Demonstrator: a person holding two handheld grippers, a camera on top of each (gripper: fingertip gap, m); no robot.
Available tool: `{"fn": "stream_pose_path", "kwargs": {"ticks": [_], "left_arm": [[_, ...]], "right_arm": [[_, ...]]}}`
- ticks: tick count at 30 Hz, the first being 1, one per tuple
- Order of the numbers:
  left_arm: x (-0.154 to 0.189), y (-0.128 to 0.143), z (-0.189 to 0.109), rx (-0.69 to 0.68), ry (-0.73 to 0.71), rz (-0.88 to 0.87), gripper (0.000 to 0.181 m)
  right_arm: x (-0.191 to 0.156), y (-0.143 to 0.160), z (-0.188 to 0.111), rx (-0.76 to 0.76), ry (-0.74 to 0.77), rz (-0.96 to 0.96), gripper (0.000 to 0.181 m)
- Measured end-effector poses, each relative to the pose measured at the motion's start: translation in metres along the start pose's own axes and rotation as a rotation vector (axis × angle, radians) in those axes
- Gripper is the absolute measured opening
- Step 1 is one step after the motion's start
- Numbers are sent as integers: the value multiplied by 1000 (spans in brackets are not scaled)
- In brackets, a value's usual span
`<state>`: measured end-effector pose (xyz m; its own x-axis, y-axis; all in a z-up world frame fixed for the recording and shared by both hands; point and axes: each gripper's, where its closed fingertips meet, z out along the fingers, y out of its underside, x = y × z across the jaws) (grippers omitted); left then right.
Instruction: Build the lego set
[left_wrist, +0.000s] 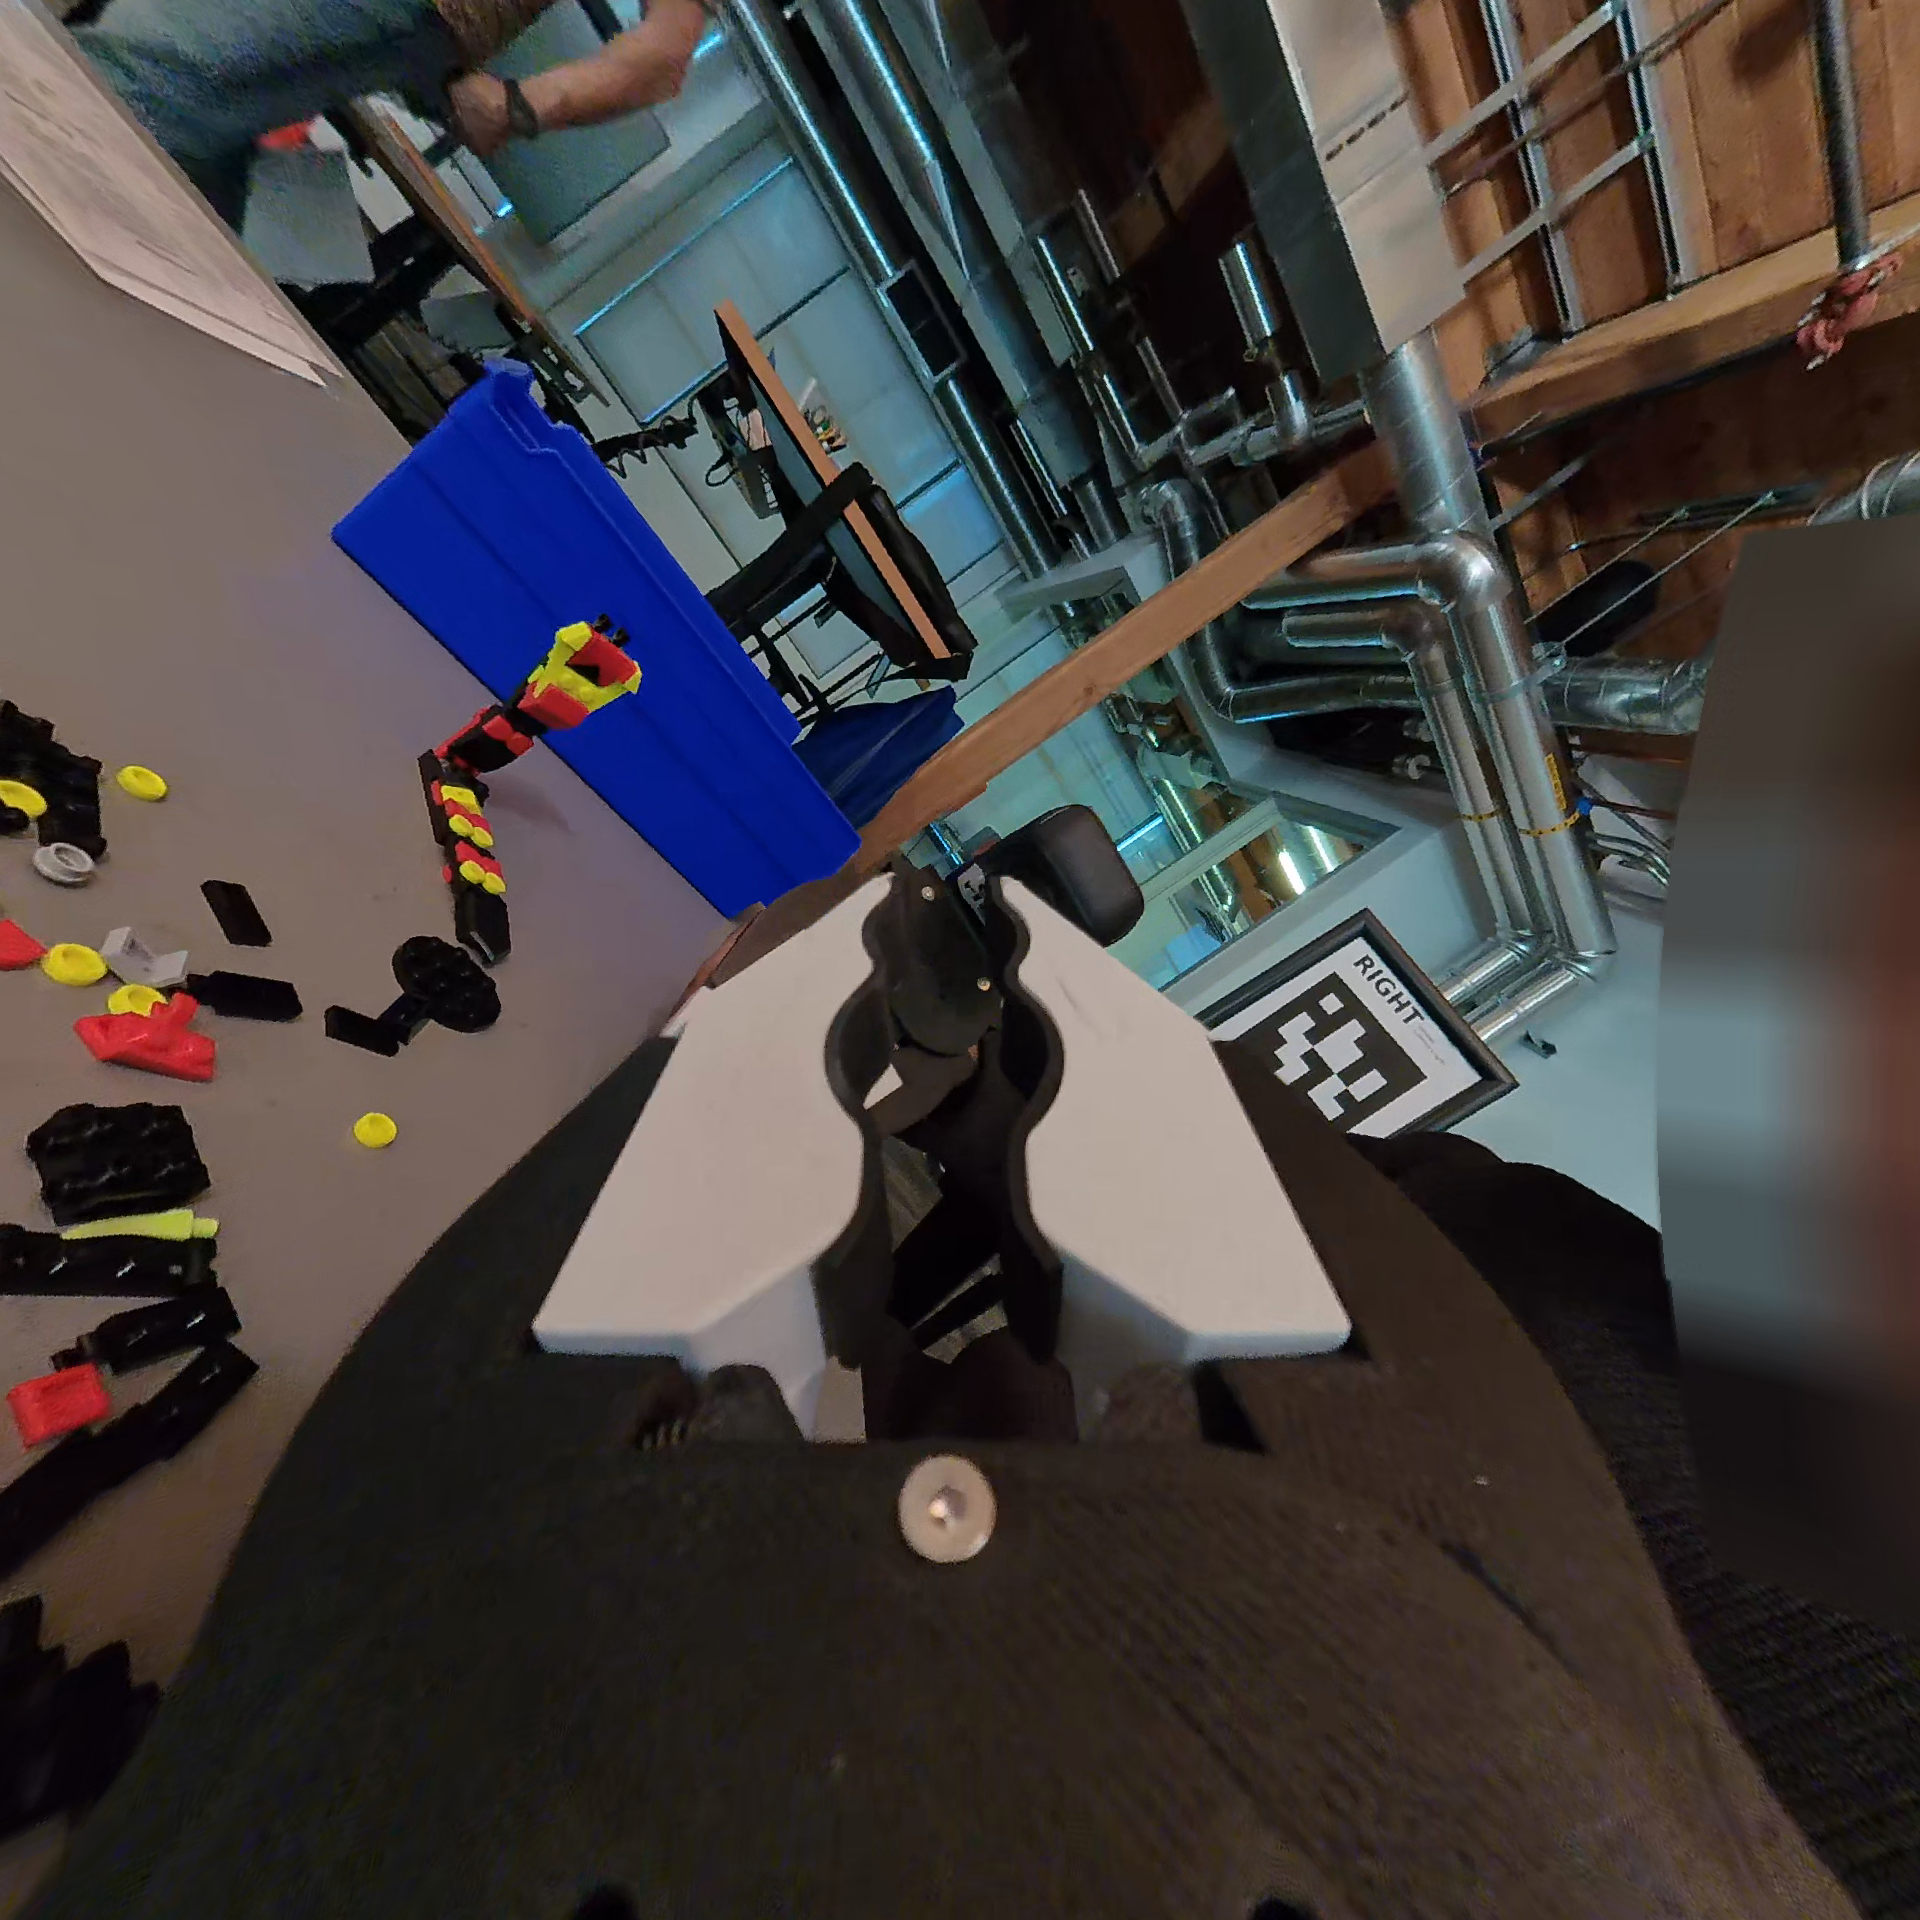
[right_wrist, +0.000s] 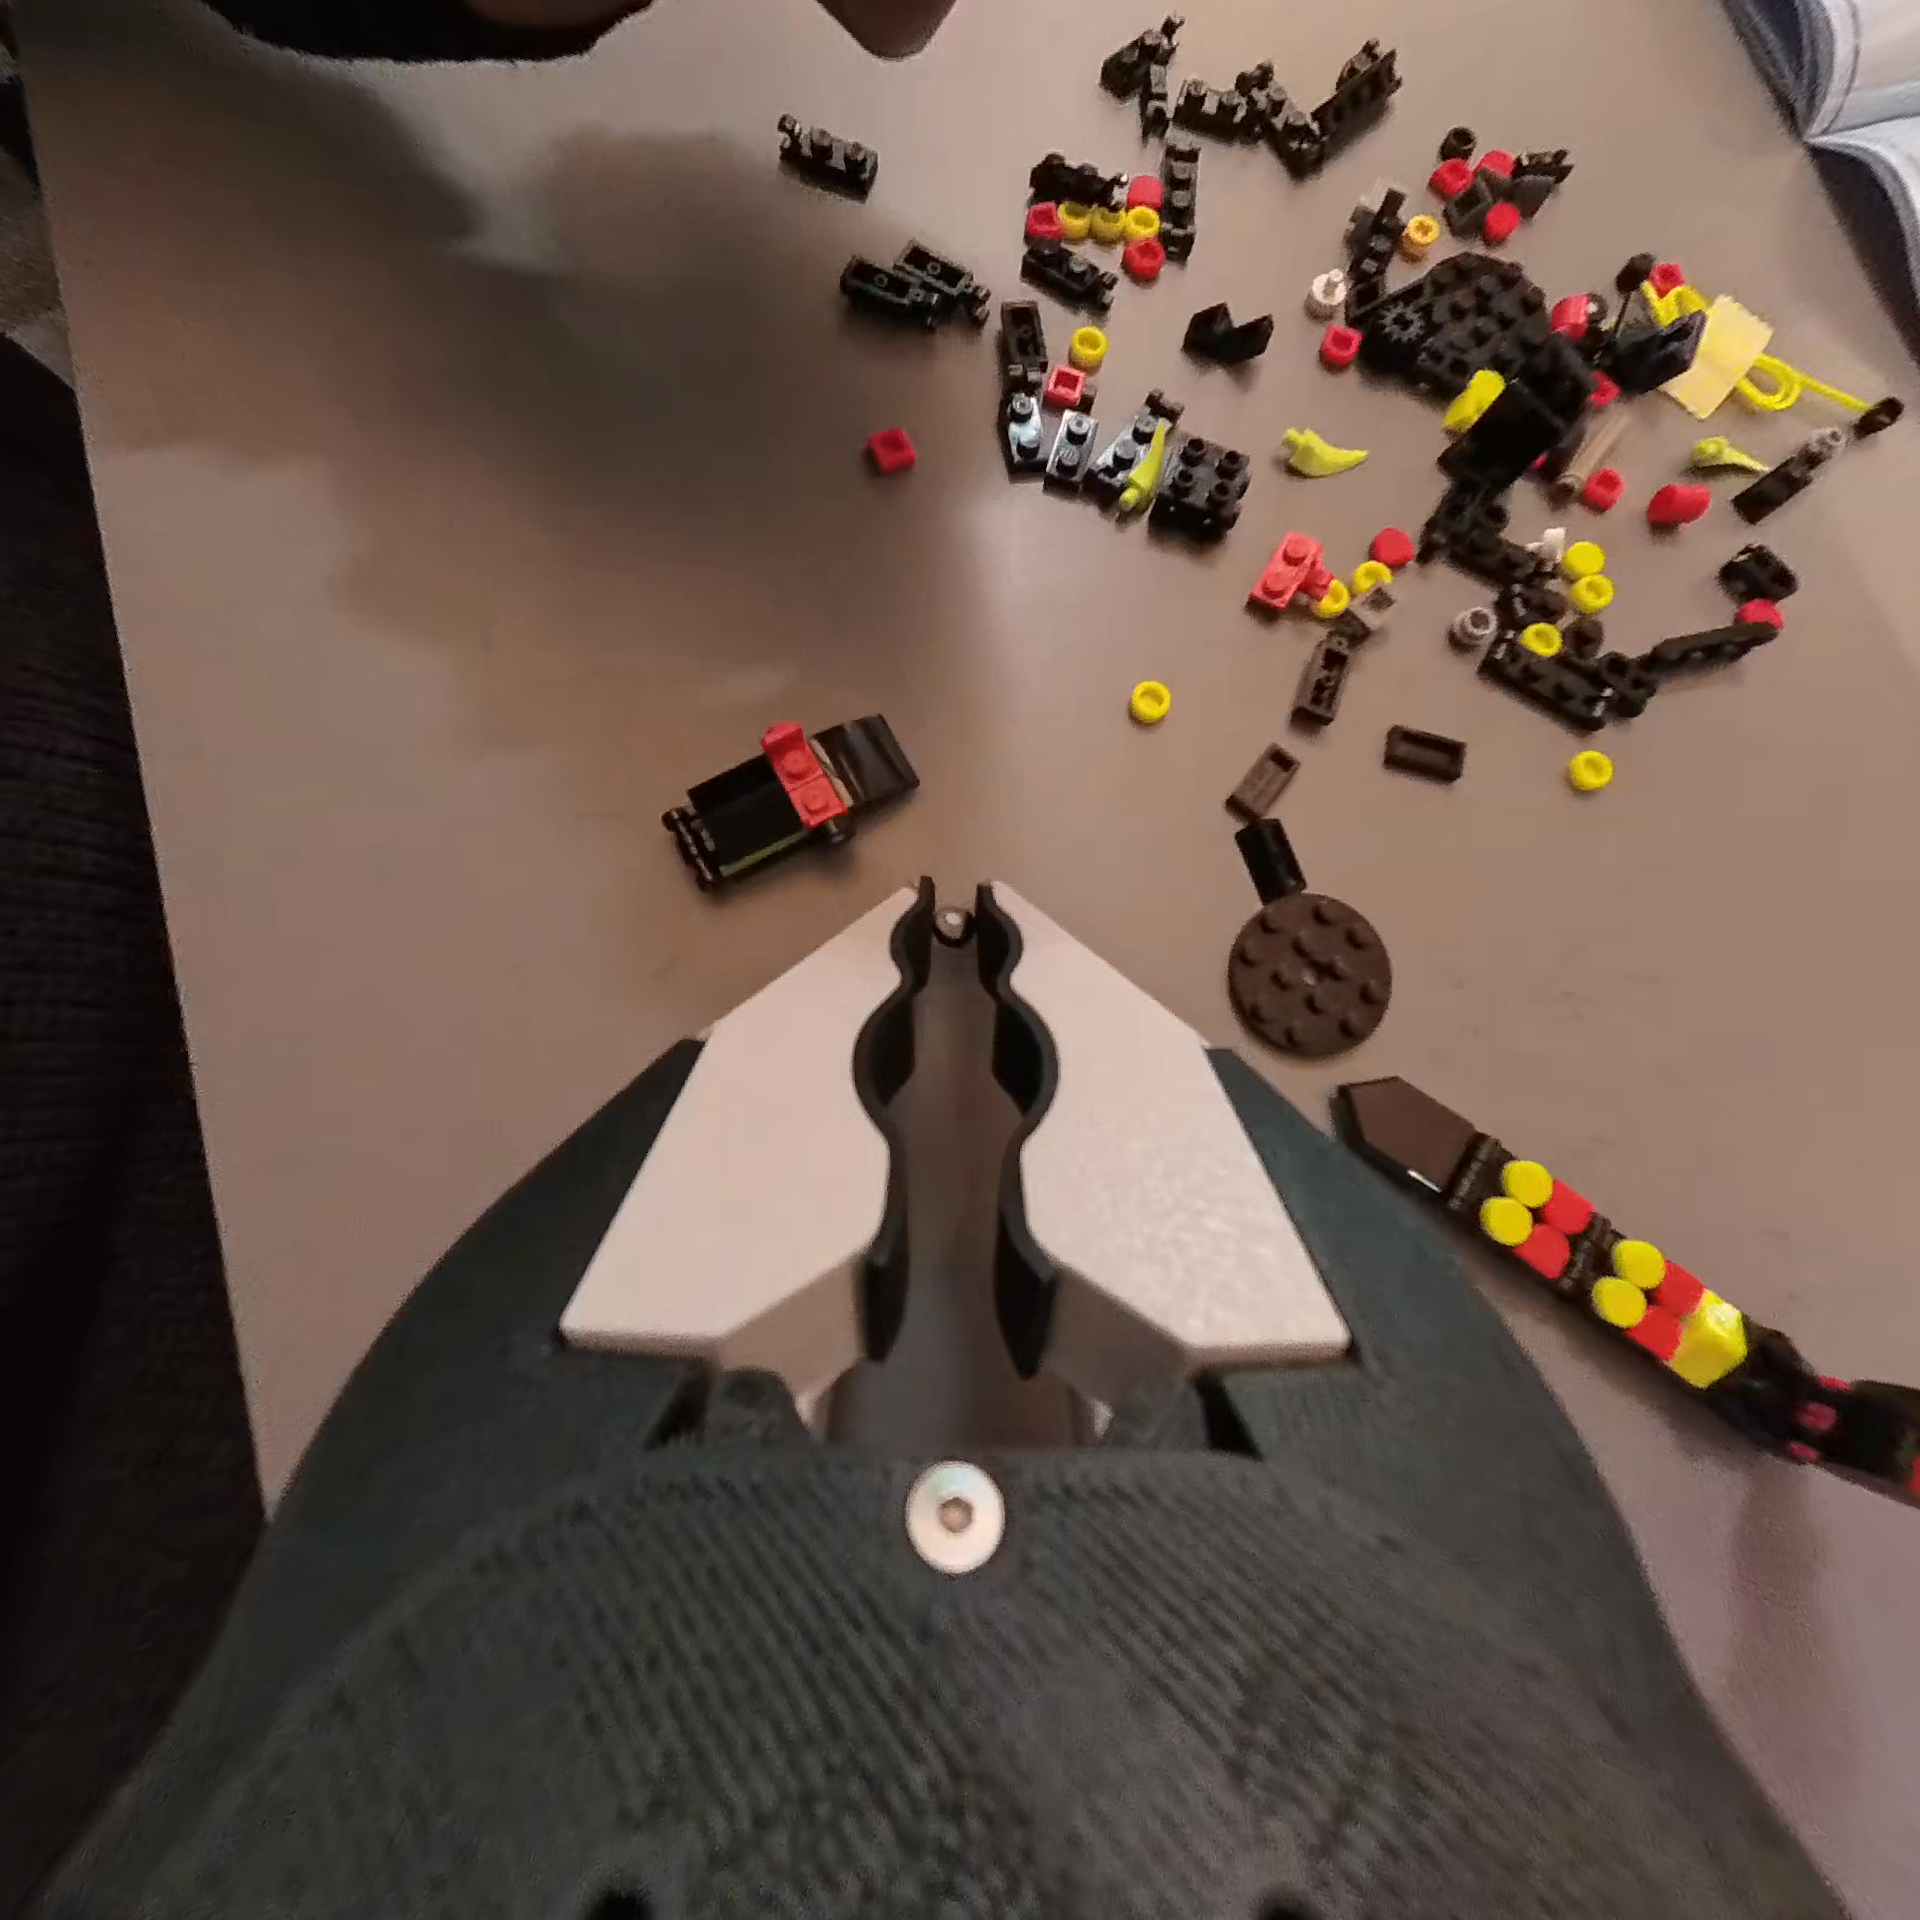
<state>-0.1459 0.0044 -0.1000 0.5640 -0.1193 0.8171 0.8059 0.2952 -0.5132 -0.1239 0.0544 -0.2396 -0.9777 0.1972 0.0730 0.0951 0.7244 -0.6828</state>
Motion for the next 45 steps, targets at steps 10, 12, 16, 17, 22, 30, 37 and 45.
{"fn": "stream_pose_path", "kwargs": {"ticks": [10,12,16,17,22,30,37,45], "left_arm": [[-1,1,0,-5,2,-6,10],[-2,1,0,-9,1,-8,10],[-3,2,0,-13,1,-13,10],[-3,2,0,-14,0,-13,10],[-3,4,1,-22,1,-12,10],[-3,7,2,-36,6,-14,10],[-3,9,3,-46,-1,-2,10],[-3,14,5,-81,-68,162,11]], "right_arm": [[9,-11,-12,84,-26,119,17],[19,-18,-21,142,3,155,18],[25,-13,-27,121,24,156,18],[23,-7,-25,86,23,144,18],[5,4,-16,-11,-47,82,18],[-7,9,-11,-38,-96,33,15],[-8,9,-9,-45,-85,4,6],[-5,-65,-53,423,-135,101,5]]}}
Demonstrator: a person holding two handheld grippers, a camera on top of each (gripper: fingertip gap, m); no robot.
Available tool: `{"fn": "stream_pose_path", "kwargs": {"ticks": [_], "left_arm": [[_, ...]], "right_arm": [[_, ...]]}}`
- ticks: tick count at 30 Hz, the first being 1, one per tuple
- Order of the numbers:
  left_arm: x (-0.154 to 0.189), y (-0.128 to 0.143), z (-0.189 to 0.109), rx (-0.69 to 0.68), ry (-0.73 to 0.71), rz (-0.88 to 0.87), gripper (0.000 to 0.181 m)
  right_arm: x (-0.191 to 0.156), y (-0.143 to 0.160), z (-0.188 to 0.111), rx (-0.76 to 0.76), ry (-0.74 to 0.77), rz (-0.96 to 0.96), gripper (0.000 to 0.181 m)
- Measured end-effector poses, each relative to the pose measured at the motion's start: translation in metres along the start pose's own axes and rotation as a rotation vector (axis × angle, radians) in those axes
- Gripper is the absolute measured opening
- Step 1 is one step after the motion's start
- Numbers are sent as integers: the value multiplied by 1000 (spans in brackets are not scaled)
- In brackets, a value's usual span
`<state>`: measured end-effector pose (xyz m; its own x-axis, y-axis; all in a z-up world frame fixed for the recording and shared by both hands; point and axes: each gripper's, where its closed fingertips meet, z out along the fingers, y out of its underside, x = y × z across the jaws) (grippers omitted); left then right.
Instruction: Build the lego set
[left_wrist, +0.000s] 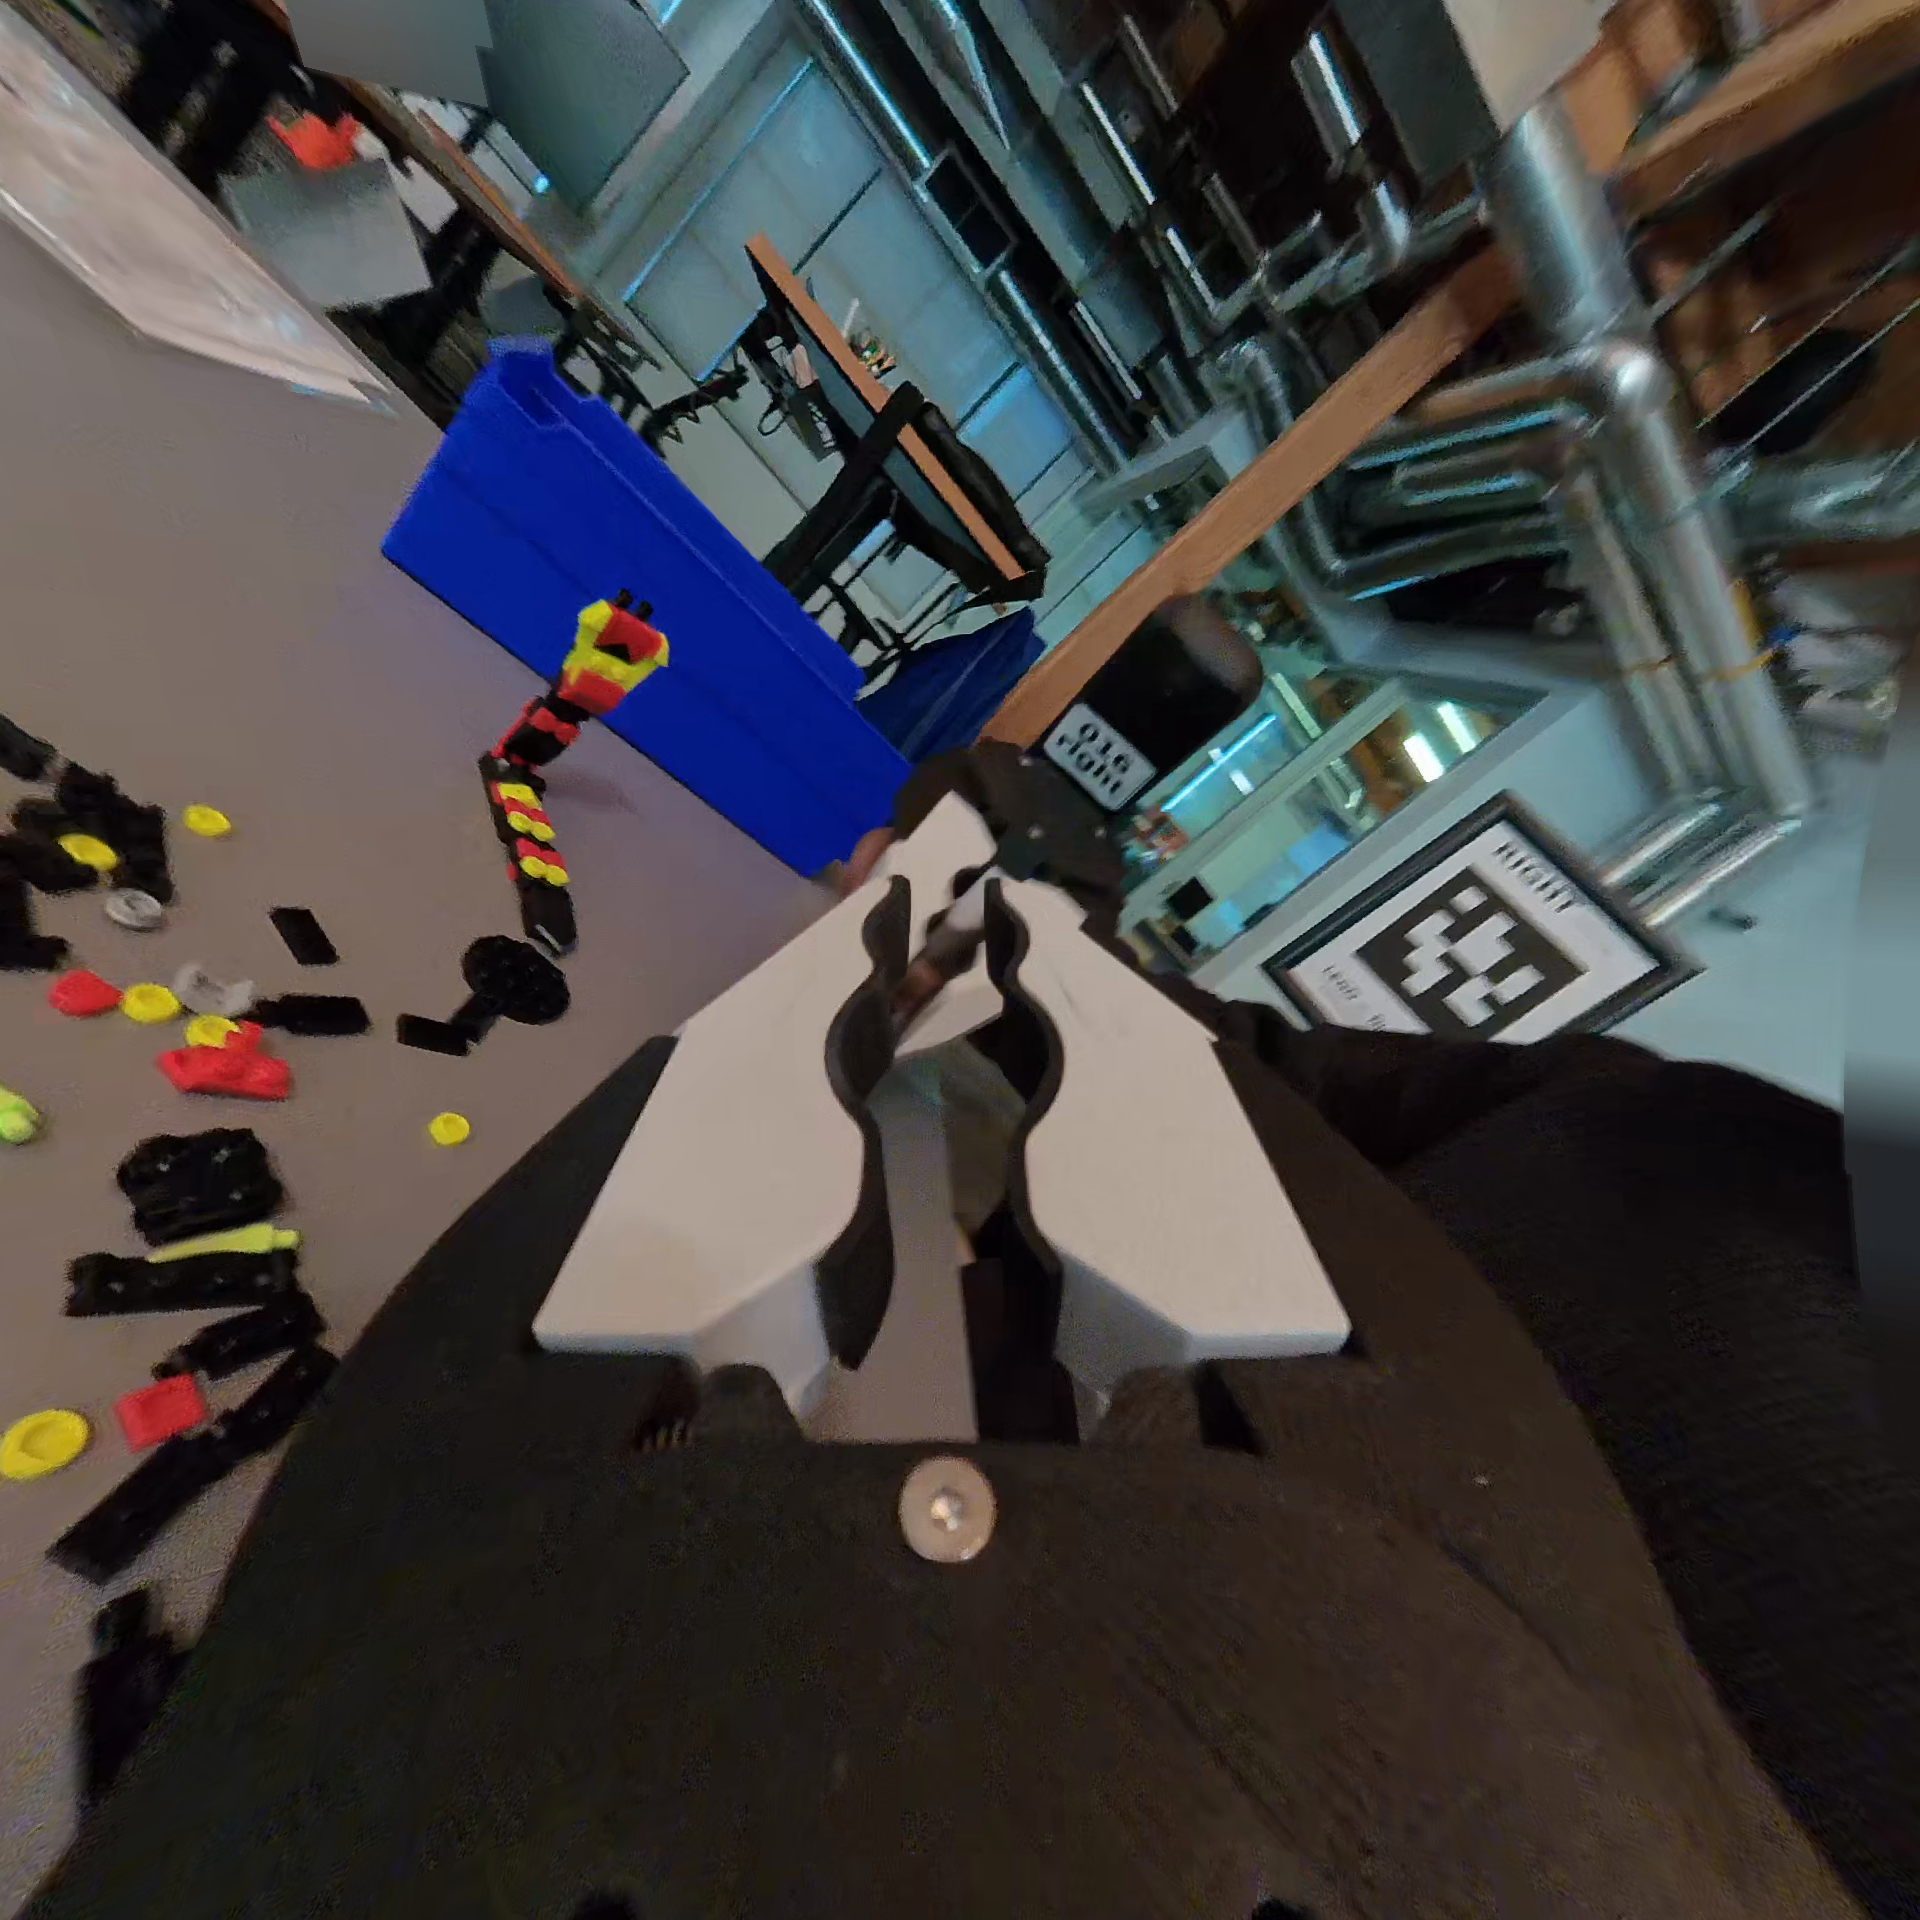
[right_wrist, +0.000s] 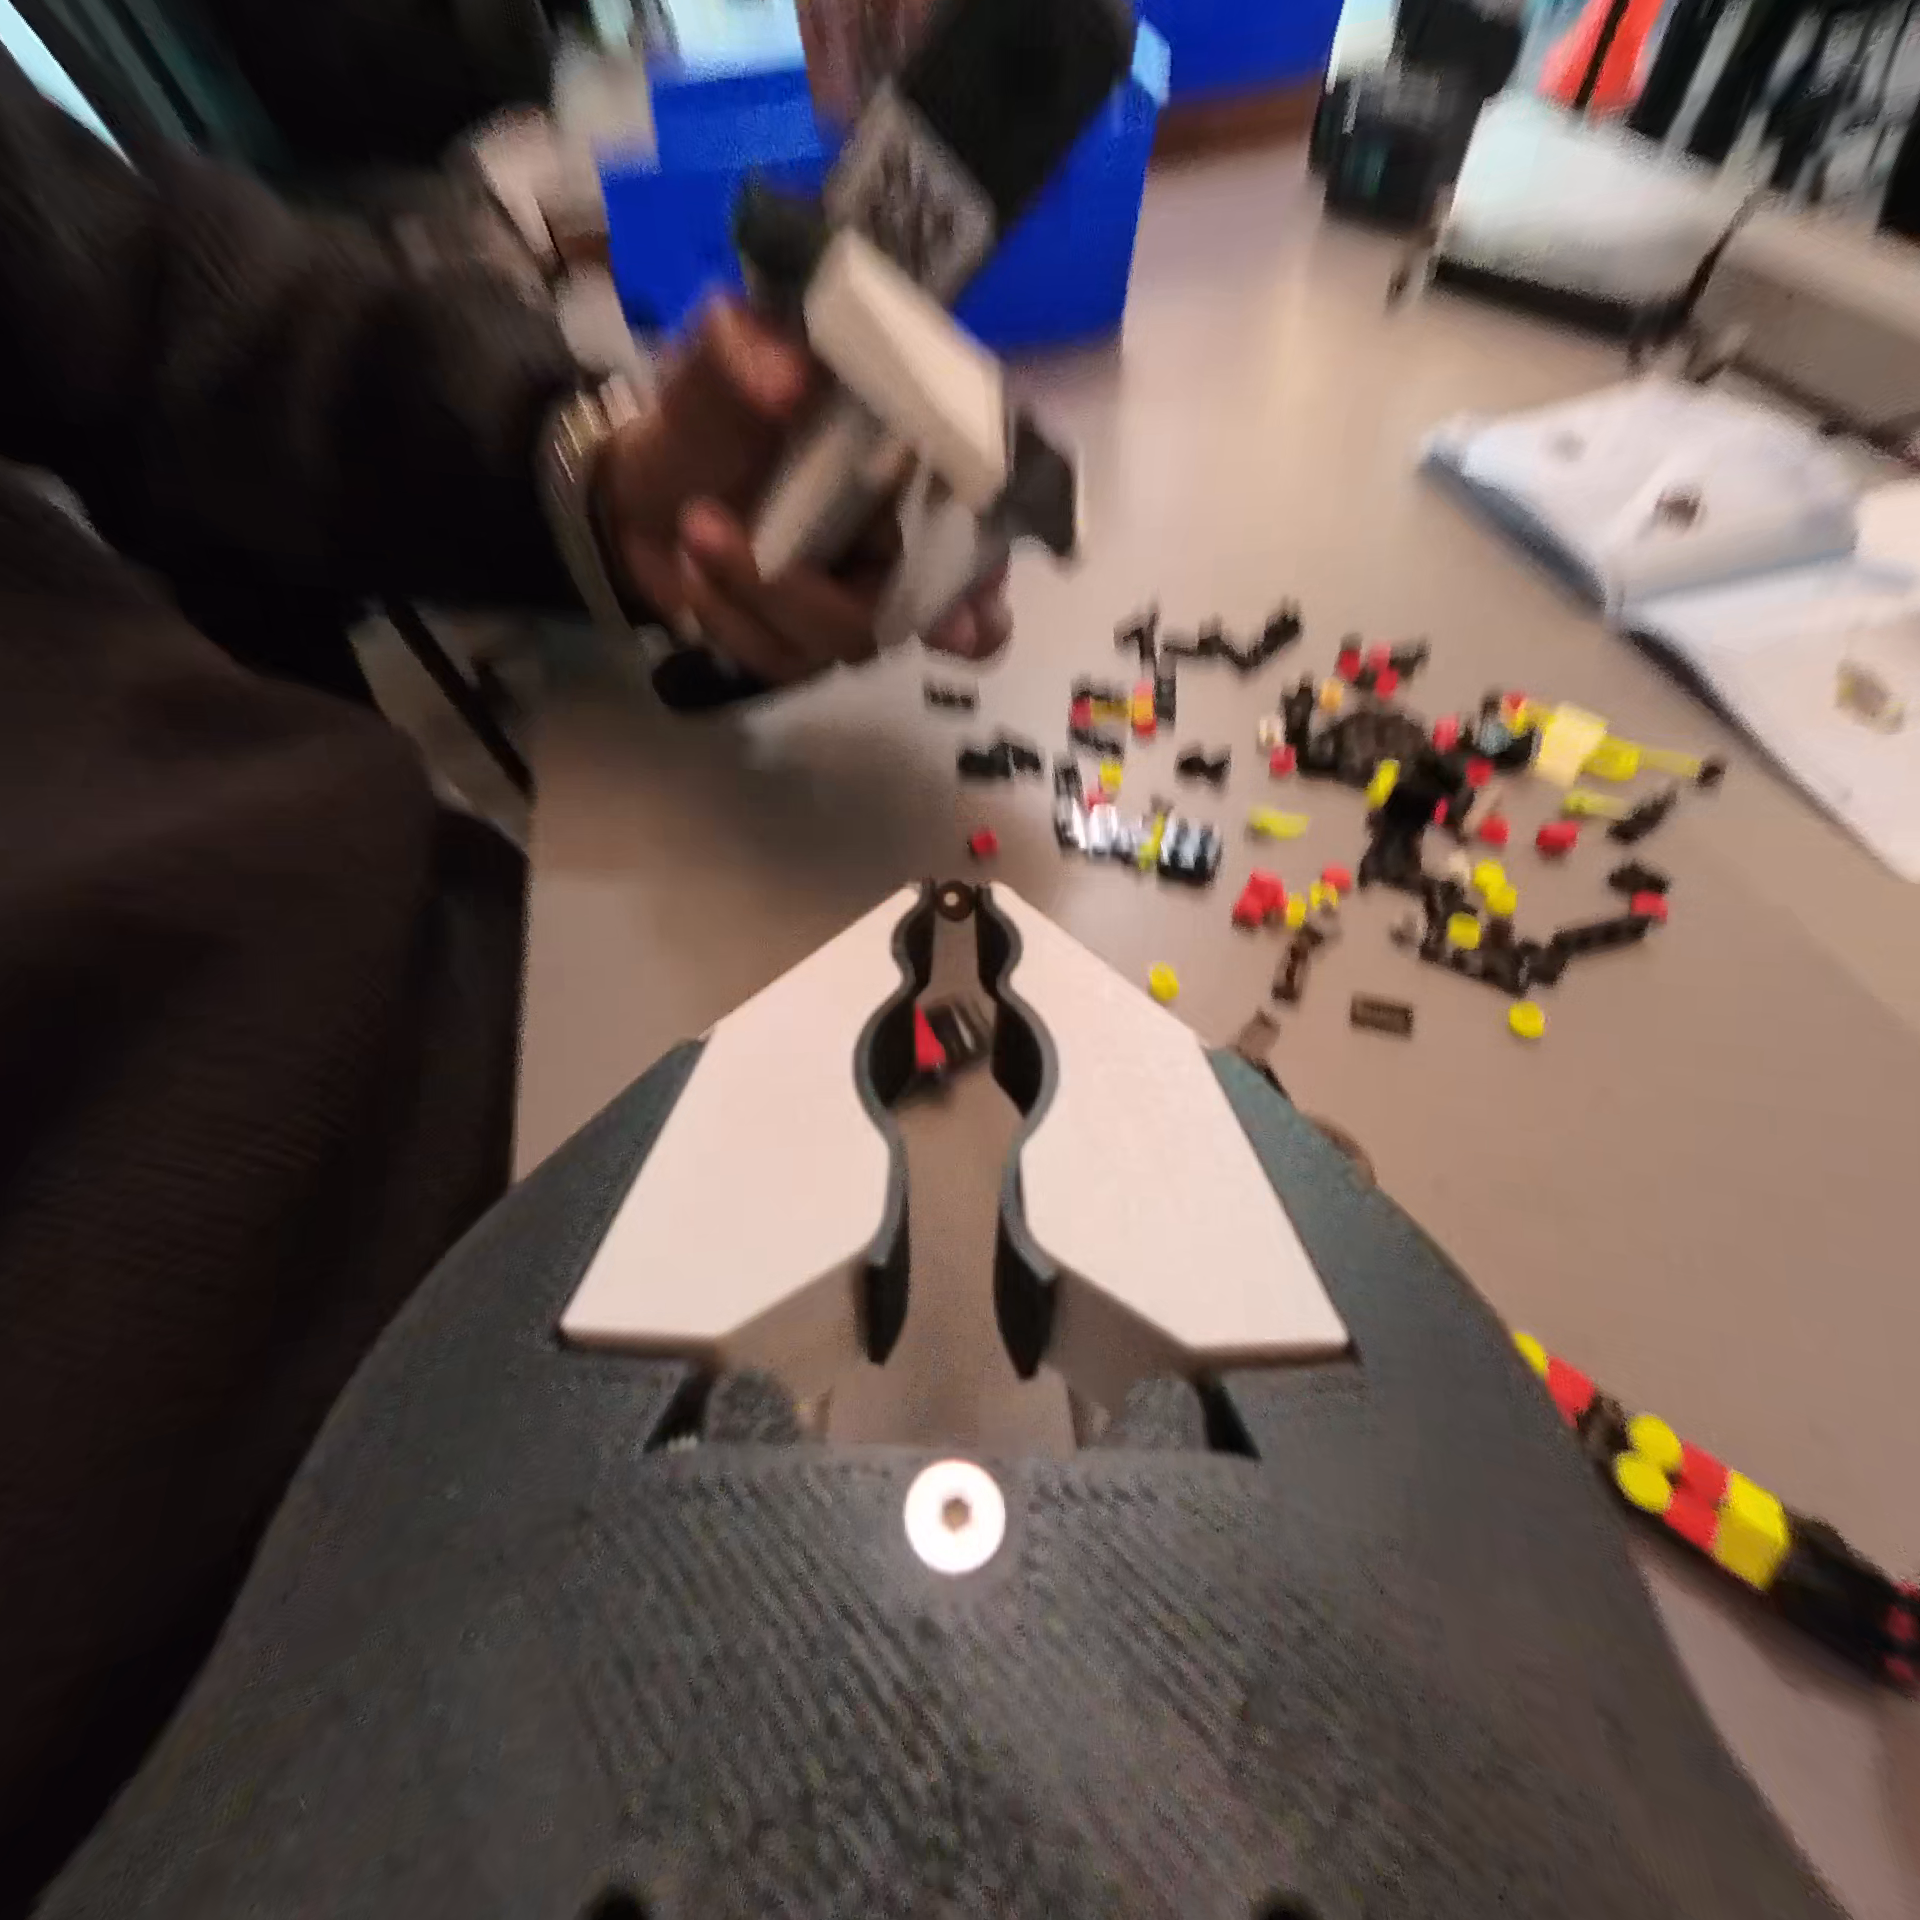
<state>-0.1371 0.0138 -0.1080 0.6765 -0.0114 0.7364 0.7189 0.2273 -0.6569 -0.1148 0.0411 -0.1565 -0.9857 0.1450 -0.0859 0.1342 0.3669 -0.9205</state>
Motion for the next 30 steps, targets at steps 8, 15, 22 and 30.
{"fn": "stream_pose_path", "kwargs": {"ticks": [8,15,22,30], "left_arm": [[25,26,15,-117,42,133,11],[27,32,18,-133,92,6,14],[3,34,13,-187,-51,155,15],[-66,69,4,-559,-489,830,82]], "right_arm": [[-13,-50,-24,268,17,-132,6],[-21,-51,-16,212,215,-465,4],[2,-47,-22,193,269,-345,5],[22,-31,-22,173,154,4,5]]}}
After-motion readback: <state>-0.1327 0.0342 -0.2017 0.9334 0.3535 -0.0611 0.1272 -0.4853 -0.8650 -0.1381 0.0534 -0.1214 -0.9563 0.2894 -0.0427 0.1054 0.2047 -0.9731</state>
